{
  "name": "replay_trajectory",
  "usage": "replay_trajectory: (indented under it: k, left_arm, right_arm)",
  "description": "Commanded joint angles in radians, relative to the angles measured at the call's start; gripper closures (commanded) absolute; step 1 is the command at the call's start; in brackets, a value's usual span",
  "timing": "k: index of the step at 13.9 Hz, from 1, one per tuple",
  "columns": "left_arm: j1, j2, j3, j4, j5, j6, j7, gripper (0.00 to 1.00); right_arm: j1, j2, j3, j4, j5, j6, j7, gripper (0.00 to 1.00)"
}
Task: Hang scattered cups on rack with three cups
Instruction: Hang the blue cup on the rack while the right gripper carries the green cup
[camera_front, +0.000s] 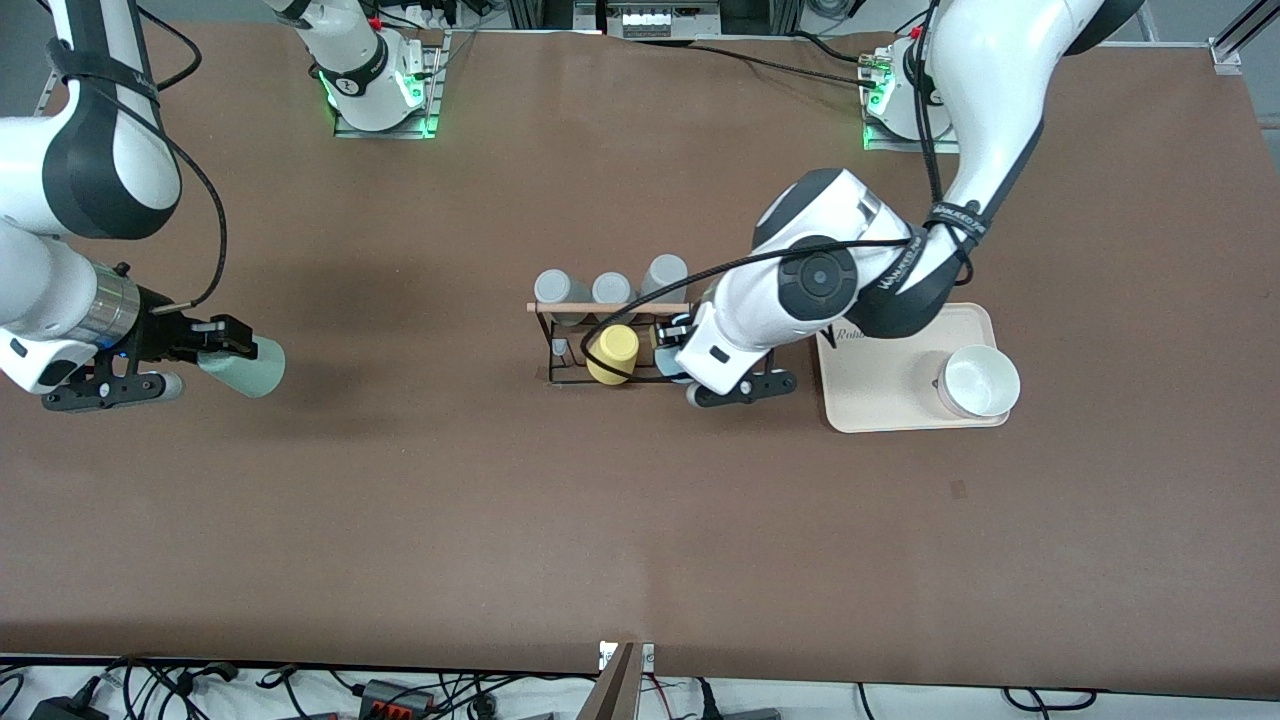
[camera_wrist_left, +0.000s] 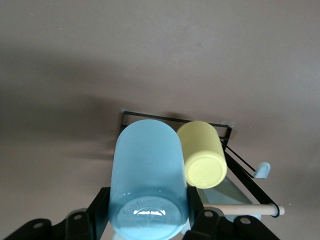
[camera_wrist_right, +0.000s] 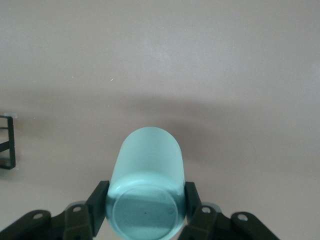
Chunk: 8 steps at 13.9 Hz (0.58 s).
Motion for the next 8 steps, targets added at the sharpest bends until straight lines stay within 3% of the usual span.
replay_trajectory:
  k: [1, 8]
  left_arm:
    - [-0.026, 0.026, 0.013, 0.027, -0.009, 0.012, -0.011, 0.99]
    - [-0.067, 0.058, 0.030, 0.017, 0.061, 0.031, -0.009, 0.97]
  right_arm:
    - [0.012, -0.029, 0.001, -0.002, 0.014, -0.041, 0.051, 0.75]
    - [0.132, -0.032, 0.004, -0.002, 0.014, -0.049, 0.287, 0.75]
